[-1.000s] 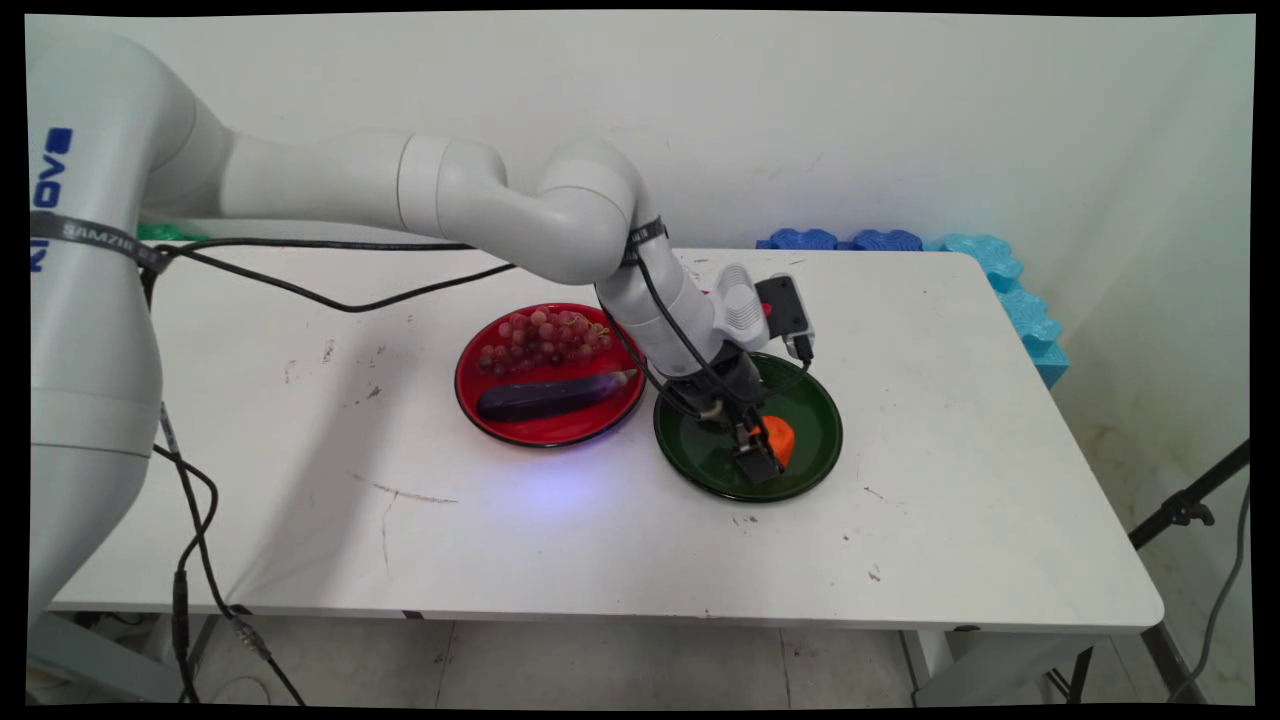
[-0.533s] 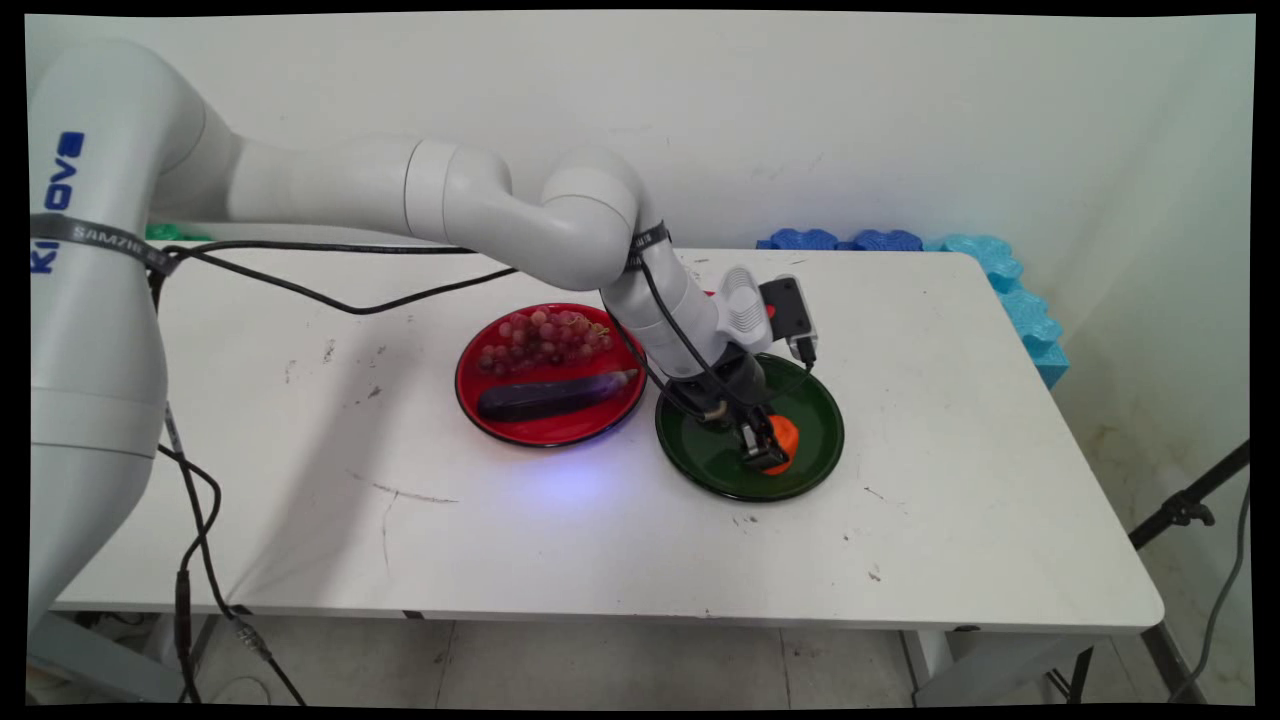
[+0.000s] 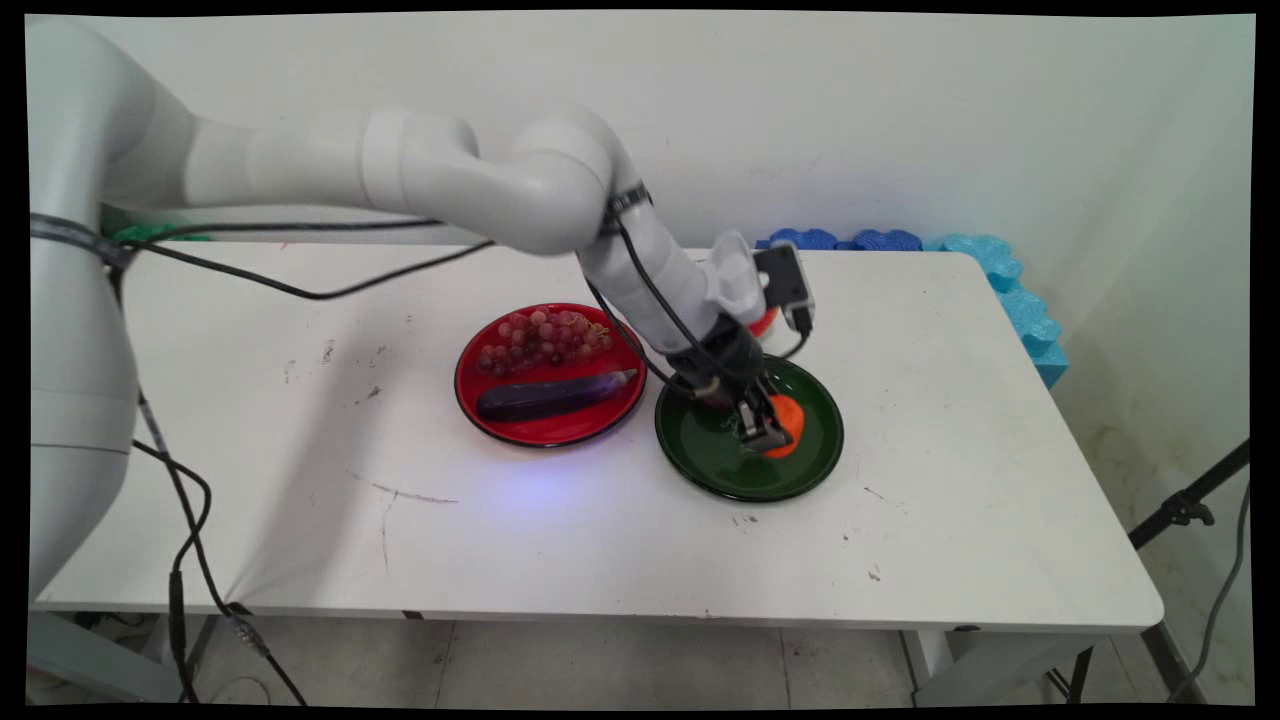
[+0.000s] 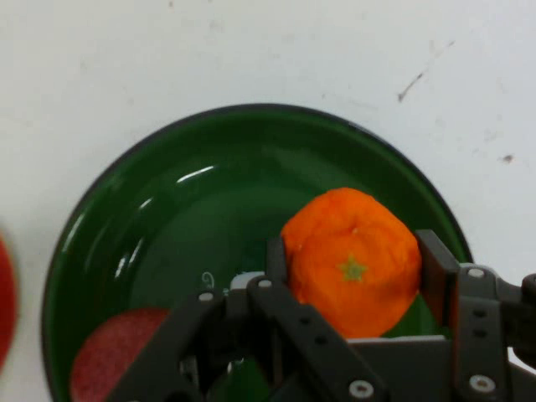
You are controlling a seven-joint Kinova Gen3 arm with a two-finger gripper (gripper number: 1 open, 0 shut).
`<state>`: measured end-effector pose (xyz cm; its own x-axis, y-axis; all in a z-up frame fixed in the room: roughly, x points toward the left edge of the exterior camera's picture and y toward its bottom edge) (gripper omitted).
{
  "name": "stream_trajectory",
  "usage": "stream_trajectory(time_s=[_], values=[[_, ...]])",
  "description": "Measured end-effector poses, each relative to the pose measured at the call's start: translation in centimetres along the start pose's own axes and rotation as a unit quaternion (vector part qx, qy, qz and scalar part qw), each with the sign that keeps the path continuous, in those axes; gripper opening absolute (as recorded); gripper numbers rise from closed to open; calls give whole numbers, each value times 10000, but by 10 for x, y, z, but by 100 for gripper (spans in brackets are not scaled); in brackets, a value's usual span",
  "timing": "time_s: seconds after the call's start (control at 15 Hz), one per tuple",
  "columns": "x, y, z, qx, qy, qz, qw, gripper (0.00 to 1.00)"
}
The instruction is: Place the picked object on the table
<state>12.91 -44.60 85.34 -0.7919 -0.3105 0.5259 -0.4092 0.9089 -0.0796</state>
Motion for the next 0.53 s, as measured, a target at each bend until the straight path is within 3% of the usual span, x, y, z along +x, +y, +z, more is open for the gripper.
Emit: stream_trajectory(time_s=[0.27, 0.53], values=[[2, -2, -62, -47, 183, 3, 9998, 0], [-13, -10, -112, -126, 258, 55, 9996, 0]])
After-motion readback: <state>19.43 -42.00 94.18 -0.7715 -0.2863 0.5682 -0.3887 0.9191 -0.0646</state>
